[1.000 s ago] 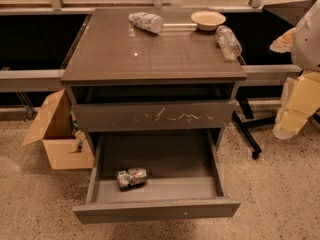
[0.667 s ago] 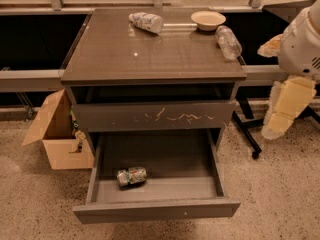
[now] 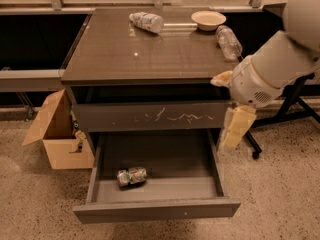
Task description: Pick 7up can from middle drawer and place on counter
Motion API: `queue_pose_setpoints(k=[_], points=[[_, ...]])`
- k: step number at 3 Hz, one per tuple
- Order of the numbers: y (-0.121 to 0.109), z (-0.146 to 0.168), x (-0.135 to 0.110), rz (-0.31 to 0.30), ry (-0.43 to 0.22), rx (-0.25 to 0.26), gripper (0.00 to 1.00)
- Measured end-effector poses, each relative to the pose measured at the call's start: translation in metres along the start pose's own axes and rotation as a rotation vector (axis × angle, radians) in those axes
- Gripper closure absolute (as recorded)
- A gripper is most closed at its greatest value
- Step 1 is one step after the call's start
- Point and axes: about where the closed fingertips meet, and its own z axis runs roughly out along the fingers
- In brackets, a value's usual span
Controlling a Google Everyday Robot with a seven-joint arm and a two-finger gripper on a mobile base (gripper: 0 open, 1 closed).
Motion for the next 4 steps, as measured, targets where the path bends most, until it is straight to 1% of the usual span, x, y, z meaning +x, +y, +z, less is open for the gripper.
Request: queue_pose_setpoints(k=[1, 2, 3, 4], points=[[0.001, 0.061, -0.013, -0.025, -0.122, -0.067, 0.00], [0.001, 0.113, -0.024, -0.005, -0.228, -0.122, 0.00], [0.001, 0.114, -0.024, -0.006, -0.229, -0.125, 0.00], [0.004, 0.161, -0.023, -0.032, -0.230, -0.195, 0.00]])
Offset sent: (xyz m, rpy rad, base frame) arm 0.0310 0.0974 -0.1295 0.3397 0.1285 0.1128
